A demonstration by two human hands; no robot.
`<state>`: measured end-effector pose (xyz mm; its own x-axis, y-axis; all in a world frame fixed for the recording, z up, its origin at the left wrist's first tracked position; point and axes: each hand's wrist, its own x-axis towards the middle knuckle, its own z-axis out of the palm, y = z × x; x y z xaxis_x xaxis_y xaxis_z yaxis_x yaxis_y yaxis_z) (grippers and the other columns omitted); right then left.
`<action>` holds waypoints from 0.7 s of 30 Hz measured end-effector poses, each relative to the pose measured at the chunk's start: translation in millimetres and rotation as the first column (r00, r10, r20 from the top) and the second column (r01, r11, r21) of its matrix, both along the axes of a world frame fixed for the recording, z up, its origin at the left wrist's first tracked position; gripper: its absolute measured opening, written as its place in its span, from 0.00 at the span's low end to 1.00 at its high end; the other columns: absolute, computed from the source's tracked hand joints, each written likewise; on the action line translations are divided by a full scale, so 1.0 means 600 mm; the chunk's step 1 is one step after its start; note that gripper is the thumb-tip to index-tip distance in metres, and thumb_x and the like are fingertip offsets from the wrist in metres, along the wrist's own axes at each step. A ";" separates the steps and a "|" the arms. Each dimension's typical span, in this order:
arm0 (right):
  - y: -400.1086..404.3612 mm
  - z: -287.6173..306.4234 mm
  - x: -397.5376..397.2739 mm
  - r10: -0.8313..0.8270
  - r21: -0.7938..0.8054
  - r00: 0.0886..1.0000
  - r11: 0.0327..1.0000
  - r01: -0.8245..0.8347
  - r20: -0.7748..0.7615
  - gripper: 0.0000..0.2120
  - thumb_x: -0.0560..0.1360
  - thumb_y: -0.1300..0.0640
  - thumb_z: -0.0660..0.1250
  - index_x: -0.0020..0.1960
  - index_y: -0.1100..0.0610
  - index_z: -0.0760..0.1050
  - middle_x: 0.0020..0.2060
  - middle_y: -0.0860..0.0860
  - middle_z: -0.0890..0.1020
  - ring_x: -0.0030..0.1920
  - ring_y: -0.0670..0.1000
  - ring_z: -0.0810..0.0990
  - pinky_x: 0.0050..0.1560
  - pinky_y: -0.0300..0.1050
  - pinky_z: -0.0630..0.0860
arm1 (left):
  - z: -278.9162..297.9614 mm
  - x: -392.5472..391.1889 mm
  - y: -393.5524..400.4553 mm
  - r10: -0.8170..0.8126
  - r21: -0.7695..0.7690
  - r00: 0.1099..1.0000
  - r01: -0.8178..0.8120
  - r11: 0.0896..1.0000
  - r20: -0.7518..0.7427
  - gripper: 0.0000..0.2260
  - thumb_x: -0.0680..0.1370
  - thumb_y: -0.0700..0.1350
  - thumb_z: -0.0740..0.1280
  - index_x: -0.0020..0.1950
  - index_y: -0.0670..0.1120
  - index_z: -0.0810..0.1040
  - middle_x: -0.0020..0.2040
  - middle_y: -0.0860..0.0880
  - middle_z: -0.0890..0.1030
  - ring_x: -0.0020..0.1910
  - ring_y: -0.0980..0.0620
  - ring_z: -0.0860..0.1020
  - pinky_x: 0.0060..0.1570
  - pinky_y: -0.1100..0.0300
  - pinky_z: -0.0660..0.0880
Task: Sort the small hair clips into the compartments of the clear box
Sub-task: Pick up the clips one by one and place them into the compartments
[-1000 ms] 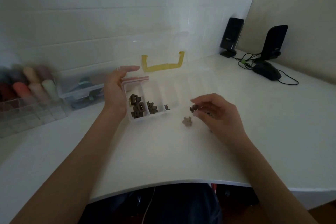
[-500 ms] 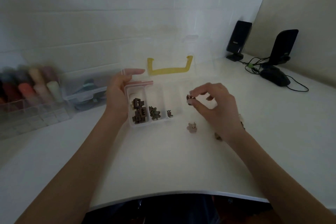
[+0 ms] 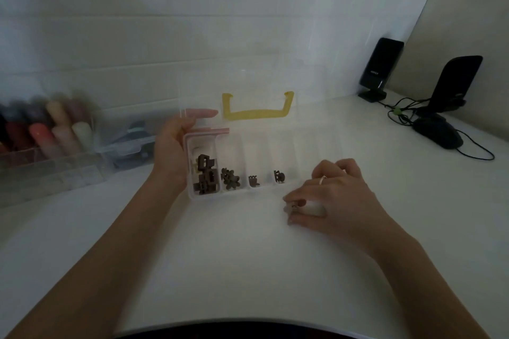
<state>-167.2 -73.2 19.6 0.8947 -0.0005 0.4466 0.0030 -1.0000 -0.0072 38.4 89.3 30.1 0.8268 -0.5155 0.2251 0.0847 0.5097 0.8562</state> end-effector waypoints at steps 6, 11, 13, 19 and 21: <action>0.007 0.003 0.003 0.033 0.233 0.998 0.971 -0.044 0.054 0.13 0.67 0.39 0.64 0.46 0.41 0.80 0.36 0.32 0.79 0.42 0.38 0.71 0.49 0.39 0.61 | 0.005 -0.004 -0.001 0.011 0.008 1.000 -0.011 1.000 -0.014 0.23 0.79 0.38 0.50 0.37 0.44 0.84 0.34 0.47 0.83 0.34 0.50 0.82 0.38 0.61 0.79; 0.028 0.011 0.004 0.073 0.516 0.987 0.846 -0.137 0.143 0.10 0.68 0.46 0.69 0.48 0.43 0.78 0.42 0.35 0.80 0.44 0.40 0.76 0.47 0.29 0.67 | 0.007 -0.006 0.001 -0.004 0.013 0.999 0.005 1.000 -0.032 0.25 0.79 0.37 0.51 0.34 0.46 0.85 0.37 0.48 0.85 0.35 0.51 0.83 0.39 0.60 0.80; 0.032 0.008 0.007 0.068 0.534 0.986 0.834 -0.141 0.154 0.09 0.68 0.48 0.71 0.48 0.45 0.78 0.41 0.38 0.81 0.44 0.42 0.76 0.45 0.28 0.67 | 0.008 -0.007 0.002 -0.003 0.014 1.000 0.004 1.000 -0.027 0.25 0.79 0.37 0.51 0.34 0.47 0.85 0.38 0.49 0.85 0.36 0.51 0.83 0.41 0.59 0.80; 0.047 0.009 0.014 0.006 0.510 0.969 0.849 -0.137 0.249 0.10 0.68 0.53 0.76 0.47 0.48 0.78 0.41 0.39 0.79 0.43 0.37 0.72 0.44 0.25 0.65 | 0.006 -0.005 0.001 0.011 0.023 1.000 -0.010 1.000 -0.028 0.25 0.79 0.38 0.51 0.33 0.47 0.85 0.36 0.49 0.85 0.36 0.51 0.83 0.42 0.59 0.79; 0.059 0.014 0.028 0.004 0.500 0.952 0.850 -0.165 0.306 0.08 0.70 0.54 0.73 0.48 0.51 0.79 0.42 0.40 0.79 0.44 0.35 0.71 0.46 0.26 0.65 | 0.003 -0.003 -0.001 0.017 0.025 0.999 -0.016 1.000 -0.030 0.24 0.78 0.38 0.52 0.34 0.47 0.85 0.38 0.48 0.85 0.37 0.49 0.83 0.43 0.57 0.79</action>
